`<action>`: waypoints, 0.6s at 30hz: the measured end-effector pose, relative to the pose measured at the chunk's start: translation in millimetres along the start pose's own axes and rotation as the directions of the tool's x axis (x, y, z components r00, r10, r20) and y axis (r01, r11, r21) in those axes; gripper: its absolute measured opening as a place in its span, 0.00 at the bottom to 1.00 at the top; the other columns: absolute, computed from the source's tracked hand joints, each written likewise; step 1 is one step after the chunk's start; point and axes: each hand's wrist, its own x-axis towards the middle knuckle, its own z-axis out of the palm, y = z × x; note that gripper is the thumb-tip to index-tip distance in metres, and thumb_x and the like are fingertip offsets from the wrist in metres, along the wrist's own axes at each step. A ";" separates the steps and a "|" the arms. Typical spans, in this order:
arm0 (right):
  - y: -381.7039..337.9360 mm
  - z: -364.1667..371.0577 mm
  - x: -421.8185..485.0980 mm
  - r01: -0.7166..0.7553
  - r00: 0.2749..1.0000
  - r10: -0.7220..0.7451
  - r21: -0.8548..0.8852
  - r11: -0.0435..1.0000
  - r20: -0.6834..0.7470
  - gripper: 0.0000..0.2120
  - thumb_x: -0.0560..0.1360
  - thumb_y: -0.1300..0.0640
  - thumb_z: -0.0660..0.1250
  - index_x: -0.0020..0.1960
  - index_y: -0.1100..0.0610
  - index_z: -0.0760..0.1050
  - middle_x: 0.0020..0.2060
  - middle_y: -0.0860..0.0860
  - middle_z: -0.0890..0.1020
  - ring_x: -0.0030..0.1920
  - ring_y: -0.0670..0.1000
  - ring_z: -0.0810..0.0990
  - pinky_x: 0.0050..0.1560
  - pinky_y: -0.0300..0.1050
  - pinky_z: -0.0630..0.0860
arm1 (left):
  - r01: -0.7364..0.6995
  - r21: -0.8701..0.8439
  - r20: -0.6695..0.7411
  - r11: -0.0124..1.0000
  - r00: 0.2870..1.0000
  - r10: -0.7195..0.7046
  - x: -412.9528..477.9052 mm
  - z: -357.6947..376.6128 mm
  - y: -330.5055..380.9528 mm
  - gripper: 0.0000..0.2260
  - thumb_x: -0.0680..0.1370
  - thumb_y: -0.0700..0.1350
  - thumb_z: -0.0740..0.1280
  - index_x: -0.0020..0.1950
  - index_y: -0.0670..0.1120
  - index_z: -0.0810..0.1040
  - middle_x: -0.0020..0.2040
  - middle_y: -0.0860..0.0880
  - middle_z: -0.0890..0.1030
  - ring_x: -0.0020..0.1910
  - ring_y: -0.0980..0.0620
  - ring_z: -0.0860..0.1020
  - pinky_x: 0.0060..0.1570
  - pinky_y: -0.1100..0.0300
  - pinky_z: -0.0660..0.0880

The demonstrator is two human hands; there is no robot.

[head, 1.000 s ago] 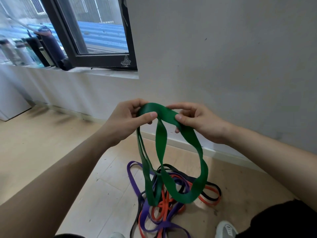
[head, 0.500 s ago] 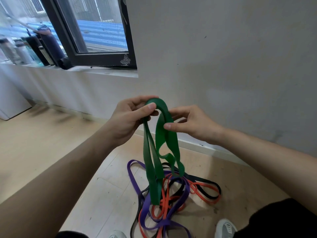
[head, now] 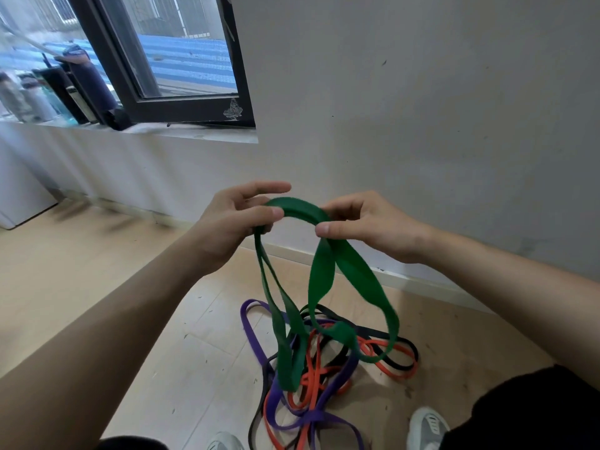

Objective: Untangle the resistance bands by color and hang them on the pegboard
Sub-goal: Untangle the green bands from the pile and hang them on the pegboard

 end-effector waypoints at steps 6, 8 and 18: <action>-0.9 -0.3 -2.5 0.001 1.000 -0.002 -0.034 0.999 -0.021 0.16 0.70 0.58 0.78 0.56 0.58 0.81 0.35 0.50 0.83 0.38 0.48 0.82 0.45 0.43 0.76 | -0.100 0.363 0.138 0.926 0.989 0.053 0.7 18.3 6.4 0.19 0.70 0.49 0.78 0.61 0.49 0.83 0.48 0.48 0.87 0.49 0.48 0.85 0.53 0.55 0.82; 0.2 -1.5 -1.7 -0.013 0.999 0.014 0.012 1.000 -0.043 0.19 0.69 0.61 0.79 0.57 0.58 0.77 0.37 0.55 0.85 0.39 0.51 0.84 0.46 0.45 0.78 | -0.130 0.422 0.157 0.897 0.985 0.069 2.2 19.7 8.6 0.16 0.71 0.49 0.77 0.58 0.49 0.84 0.46 0.49 0.87 0.46 0.50 0.84 0.51 0.55 0.82; 25.6 13.6 -4.3 -0.102 0.978 0.110 -0.052 0.993 0.176 0.12 0.75 0.62 0.74 0.58 0.60 0.81 0.55 0.59 0.84 0.57 0.57 0.83 0.62 0.49 0.79 | -0.063 0.087 -0.003 0.994 0.998 0.063 2.8 19.1 9.3 0.08 0.79 0.42 0.71 0.58 0.45 0.81 0.49 0.46 0.86 0.44 0.52 0.83 0.45 0.60 0.76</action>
